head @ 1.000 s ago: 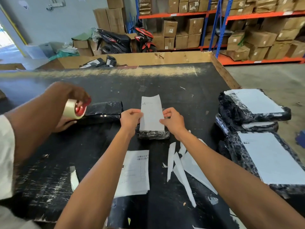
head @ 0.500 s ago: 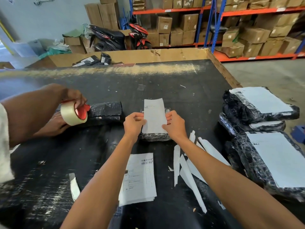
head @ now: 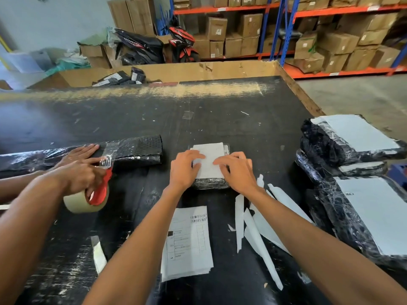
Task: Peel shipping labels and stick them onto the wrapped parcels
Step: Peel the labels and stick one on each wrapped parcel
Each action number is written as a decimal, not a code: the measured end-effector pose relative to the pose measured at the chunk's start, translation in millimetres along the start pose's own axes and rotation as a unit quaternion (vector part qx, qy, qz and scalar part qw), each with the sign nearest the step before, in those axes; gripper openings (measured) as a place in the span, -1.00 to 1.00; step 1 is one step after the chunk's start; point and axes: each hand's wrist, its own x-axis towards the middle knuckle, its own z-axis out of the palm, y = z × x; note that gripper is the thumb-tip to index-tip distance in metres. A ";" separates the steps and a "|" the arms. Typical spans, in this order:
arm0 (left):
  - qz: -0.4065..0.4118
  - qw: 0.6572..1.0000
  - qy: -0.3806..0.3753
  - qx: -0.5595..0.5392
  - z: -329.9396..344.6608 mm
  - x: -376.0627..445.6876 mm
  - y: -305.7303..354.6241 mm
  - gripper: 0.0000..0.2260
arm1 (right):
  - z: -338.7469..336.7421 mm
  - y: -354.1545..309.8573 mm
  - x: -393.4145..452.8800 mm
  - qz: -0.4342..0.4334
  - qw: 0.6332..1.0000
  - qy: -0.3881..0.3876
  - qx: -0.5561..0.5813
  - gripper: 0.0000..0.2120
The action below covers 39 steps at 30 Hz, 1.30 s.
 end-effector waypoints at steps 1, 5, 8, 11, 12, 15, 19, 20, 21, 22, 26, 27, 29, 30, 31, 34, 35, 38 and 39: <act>-0.004 1.000 -0.014 0.020 1.8 3.6 0.2 -0.71 | -0.4 1.0 3.0 0.004 1.000 -0.009 -0.008 -0.72; -0.040 0.986 -0.108 0.123 10.0 21.5 -1.0 -0.62 | 0.1 4.3 24.1 0.041 0.992 -0.084 -0.080 -0.63; -0.093 0.975 -0.162 0.117 15.4 39.3 -6.5 -0.56 | 1.6 4.7 42.7 0.073 0.980 -0.138 -0.125 -0.56; -0.149 0.977 -0.151 0.020 23.2 52.1 -14.0 -0.51 | 3.8 3.0 59.3 0.115 0.971 -0.164 -0.131 -0.52; -0.170 0.975 -0.136 -0.038 25.1 52.8 -15.3 -0.52 | 5.4 3.3 63.5 0.143 0.968 -0.166 -0.119 -0.52; -0.197 0.960 -0.108 -0.165 28.3 48.3 -16.5 -0.63 | 10.6 5.3 63.4 0.237 0.960 -0.142 -0.047 -0.44; -0.206 0.944 -0.062 -0.252 30.0 43.7 -14.6 -0.65 | 9.8 5.3 62.3 0.356 0.927 -0.090 0.080 -0.27; -0.214 0.939 -0.050 -0.266 31.0 41.6 -11.6 -0.65 | 7.0 5.9 63.9 0.379 0.911 -0.091 0.136 -0.25; -0.217 0.934 -0.040 -0.279 32.8 40.4 -8.4 -0.65 | 3.9 8.0 66.2 0.399 0.889 -0.091 0.206 -0.17; -0.221 0.930 -0.032 -0.292 36.0 38.6 -5.4 -0.64 | -0.6 12.5 68.2 0.413 0.866 -0.088 0.267 -0.07; -0.239 0.921 -0.008 -0.308 51.5 32.9 7.9 -0.61 | -28.6 10.4 63.9 0.373 0.856 -0.110 0.342 -0.31; -0.240 0.924 -0.005 -0.298 53.6 31.7 12.1 -0.60 | -32.6 11.5 61.6 0.358 0.862 -0.113 0.340 -0.43; -0.238 0.929 -0.003 -0.283 53.9 31.1 16.8 -0.59 | -37.9 6.3 56.0 0.338 0.872 -0.133 0.330 -0.56; -0.241 0.929 -0.007 -0.282 53.5 30.2 19.4 -0.59 | -40.1 3.2 52.0 0.331 0.881 -0.130 0.312 -0.52; -0.246 0.927 -0.011 -0.283 53.8 30.2 19.9 -0.58 | -37.0 6.7 51.9 0.332 0.887 -0.113 0.300 -0.44; -0.287 0.909 -0.030 -0.299 56.3 24.5 28.3 -0.57 | -41.4 10.3 46.2 0.335 0.894 -0.045 0.294 -0.47; -0.303 0.902 -0.037 -0.304 58.3 20.1 33.3 -0.58 | -50.8 6.7 40.8 0.329 0.896 -0.026 0.296 -0.49; -0.308 0.893 -0.076 -0.320 78.0 11.1 15.1 -0.50 | -73.6 7.0 32.1 0.328 0.892 0.014 0.311 -0.40; -0.292 0.904 -0.092 -0.298 94.4 11.7 -4.5 -0.39 | -83.4 10.3 28.4 0.324 0.889 0.026 0.323 -0.33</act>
